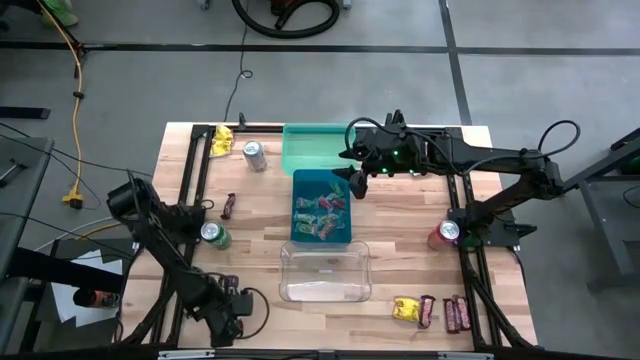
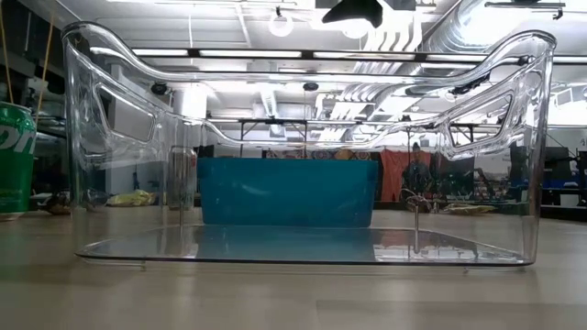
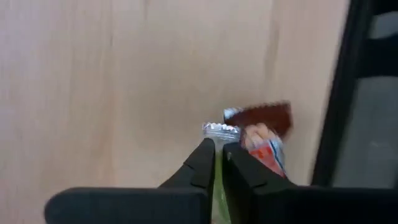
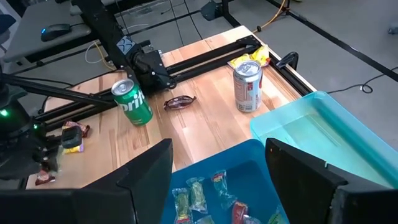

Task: Sort candy
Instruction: Put the green candy into the blue bin

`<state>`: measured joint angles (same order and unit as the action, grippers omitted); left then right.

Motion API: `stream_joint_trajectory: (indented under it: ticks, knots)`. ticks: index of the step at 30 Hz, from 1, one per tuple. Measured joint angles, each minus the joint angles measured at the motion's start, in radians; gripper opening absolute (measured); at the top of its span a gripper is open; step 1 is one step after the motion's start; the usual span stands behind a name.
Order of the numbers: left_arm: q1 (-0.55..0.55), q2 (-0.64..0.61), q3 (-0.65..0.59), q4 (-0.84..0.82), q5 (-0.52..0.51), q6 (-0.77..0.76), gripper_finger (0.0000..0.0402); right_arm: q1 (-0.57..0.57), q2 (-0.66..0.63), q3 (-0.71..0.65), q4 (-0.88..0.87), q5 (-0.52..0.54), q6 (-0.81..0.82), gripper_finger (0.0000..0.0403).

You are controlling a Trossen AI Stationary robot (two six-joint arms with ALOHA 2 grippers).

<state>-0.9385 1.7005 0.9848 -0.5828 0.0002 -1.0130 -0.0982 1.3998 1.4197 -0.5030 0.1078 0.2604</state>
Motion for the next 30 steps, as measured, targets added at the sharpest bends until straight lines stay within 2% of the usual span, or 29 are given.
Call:
stream_joint_trajectory:
  ticks: [4, 7, 9, 12, 15, 17, 20, 24, 27, 30]
  knots:
    - [0.033, -0.115, 0.0, -0.056, 0.073, 0.052, 0.0005, 0.0, 0.0, 0.0, -0.01, 0.0, 0.0, 0.0252]
    - [0.085, -0.268, 0.0, -0.121, 0.04, 0.09, 0.0003, 0.0, 0.0, 0.0, -0.011, 0.0, 0.0, 0.0252]
    - [0.146, -0.386, 0.0, -0.145, -0.052, 0.12, 0.0001, 0.0, 0.0, 0.0, -0.01, 0.0, -0.004, 0.0252]
    - [0.264, -0.544, 0.0, -0.14, -0.266, 0.219, 0.0001, 0.0, 0.0, 0.0, -0.01, 0.0, 0.0, 0.0252]
    - [0.408, -0.64, 0.001, -0.038, -0.503, 0.45, 0.0, 0.0, 0.0, 0.0, -0.01, 0.0, 0.001, 0.0252]
    - [0.534, -0.657, 0.001, 0.066, -0.542, 0.639, 0.0, 0.0, 0.0, 0.0, -0.008, 0.006, 0.002, 0.0252]
    - [0.725, -0.627, 0.001, 0.212, -0.417, 0.821, 0.0, 0.0, 0.0, 0.0, 0.005, 0.053, 0.018, 0.0252]
    - [0.913, -0.505, 0.001, 0.317, -0.235, 0.899, 0.0, 0.0, 0.0, 0.0, 0.014, 0.086, 0.021, 0.0252]
    - [0.991, -0.38, 0.0, 0.378, -0.123, 0.924, 0.0, 0.0, 0.0, 0.0, 0.014, 0.088, 0.019, 0.0252]
    - [1.02, -0.247, 0.0, 0.453, -0.021, 0.94, 0.0, 0.0, 0.0, 0.0, 0.014, 0.089, 0.019, 0.0252]
